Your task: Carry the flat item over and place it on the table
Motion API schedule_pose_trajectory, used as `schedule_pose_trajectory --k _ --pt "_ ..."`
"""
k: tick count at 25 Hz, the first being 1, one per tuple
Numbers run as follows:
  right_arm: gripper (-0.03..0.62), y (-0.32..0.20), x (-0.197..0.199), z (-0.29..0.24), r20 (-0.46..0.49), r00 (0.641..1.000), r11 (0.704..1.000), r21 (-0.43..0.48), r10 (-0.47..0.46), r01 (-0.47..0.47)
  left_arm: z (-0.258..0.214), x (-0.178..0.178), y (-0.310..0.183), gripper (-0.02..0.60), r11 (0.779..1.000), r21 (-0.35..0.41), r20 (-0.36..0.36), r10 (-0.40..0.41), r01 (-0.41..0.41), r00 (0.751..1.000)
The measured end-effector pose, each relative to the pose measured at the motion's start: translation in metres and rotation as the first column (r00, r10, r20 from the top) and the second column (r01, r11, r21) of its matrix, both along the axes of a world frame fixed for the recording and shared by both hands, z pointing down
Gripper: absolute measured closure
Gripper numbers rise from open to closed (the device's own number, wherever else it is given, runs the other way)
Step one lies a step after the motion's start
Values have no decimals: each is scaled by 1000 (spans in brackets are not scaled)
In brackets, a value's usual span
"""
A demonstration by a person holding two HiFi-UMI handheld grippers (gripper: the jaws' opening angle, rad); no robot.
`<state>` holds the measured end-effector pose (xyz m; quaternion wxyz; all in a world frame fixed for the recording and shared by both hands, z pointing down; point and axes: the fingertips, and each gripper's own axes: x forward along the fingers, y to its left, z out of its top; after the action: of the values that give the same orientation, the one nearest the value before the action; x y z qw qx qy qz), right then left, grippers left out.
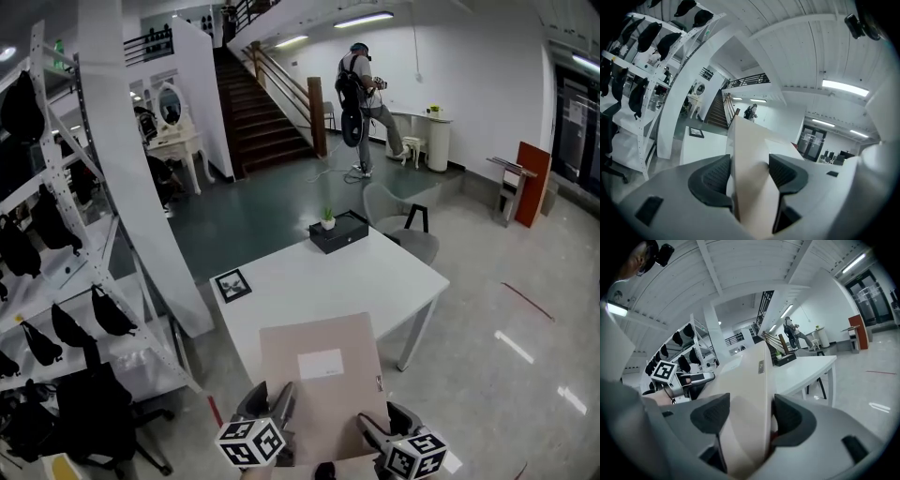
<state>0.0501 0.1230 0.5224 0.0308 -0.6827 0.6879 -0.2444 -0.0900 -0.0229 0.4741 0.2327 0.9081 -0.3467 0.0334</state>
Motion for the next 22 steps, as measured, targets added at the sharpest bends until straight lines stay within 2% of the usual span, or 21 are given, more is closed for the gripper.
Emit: schedule_pose_trajectory --k 11,22 --pt "306 -115 36 -6 -13 1000 1000 -7 18 -18 0 34 -115 325 1000 -14 -6 -1 0 1000" --pt "306 -183 44 -8 -27 999 999 -12 -42 42 1 33 -173 325 998 -18 -17 -65 65 998"
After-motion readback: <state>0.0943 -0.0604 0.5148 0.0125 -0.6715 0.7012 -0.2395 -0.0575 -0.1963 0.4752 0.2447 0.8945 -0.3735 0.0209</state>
